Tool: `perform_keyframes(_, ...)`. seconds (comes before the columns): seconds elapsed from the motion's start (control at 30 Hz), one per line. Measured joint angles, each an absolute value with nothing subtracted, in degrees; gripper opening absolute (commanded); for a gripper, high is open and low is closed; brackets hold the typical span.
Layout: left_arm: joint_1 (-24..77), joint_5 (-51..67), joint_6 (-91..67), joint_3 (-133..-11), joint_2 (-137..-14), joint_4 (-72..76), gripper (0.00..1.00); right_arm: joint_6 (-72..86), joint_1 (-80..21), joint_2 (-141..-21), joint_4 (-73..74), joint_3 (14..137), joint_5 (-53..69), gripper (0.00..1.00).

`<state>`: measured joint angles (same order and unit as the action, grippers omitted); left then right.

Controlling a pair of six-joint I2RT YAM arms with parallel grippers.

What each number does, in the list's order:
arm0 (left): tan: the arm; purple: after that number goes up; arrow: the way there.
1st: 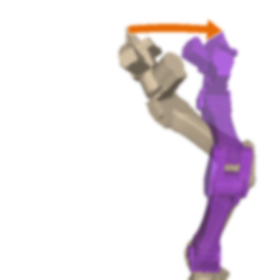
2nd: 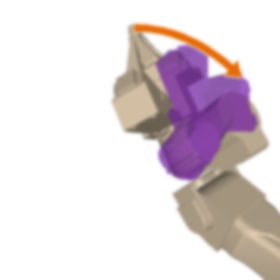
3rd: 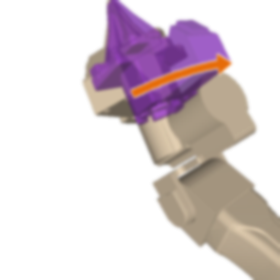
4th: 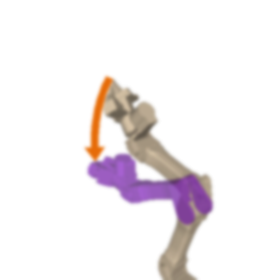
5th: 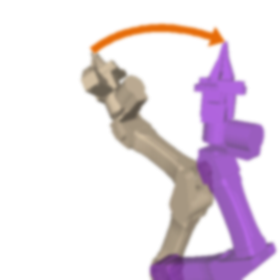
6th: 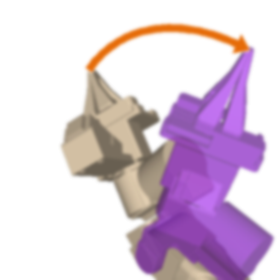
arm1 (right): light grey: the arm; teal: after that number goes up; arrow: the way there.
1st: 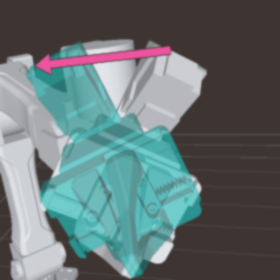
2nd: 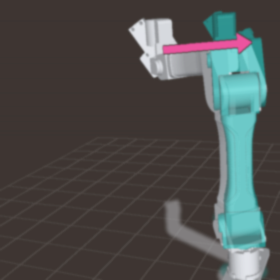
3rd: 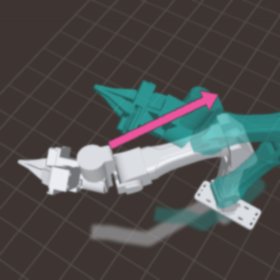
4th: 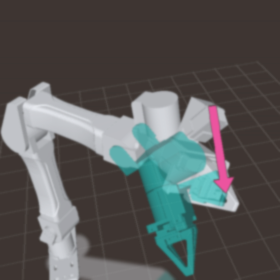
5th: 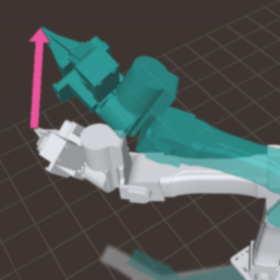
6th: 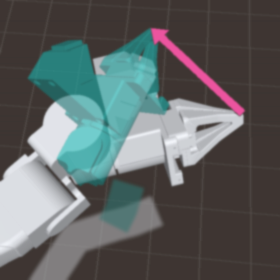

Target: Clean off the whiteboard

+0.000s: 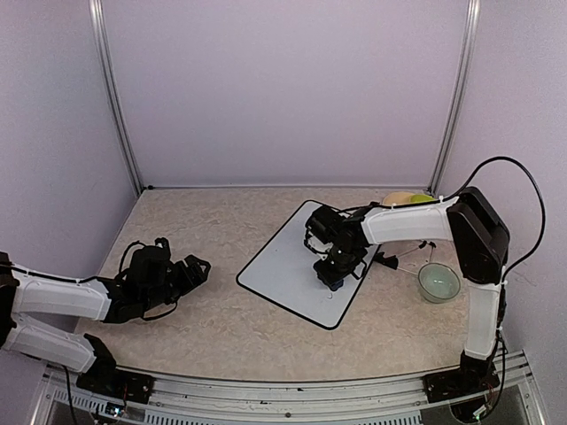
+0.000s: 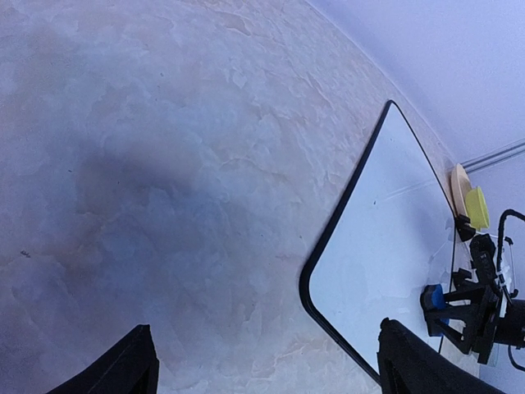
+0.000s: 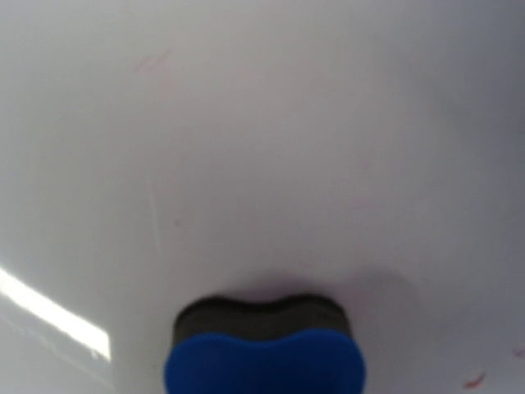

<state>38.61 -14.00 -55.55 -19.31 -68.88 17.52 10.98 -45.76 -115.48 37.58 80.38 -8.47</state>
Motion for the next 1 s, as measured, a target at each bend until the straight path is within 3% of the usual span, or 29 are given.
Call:
perform_keyframes(0.57,38.61,-13.8,-55.55,-19.31,-71.53,18.57,0.9,11.99,-54.7,-114.3,38.11,78.85,-7.86,0.35)
perform_keyframes(1.0,38.61,-13.85,-55.94,-19.31,-69.28,18.31,0.9,11.18,-44.21,-113.69,38.44,78.11,-8.88,0.35)
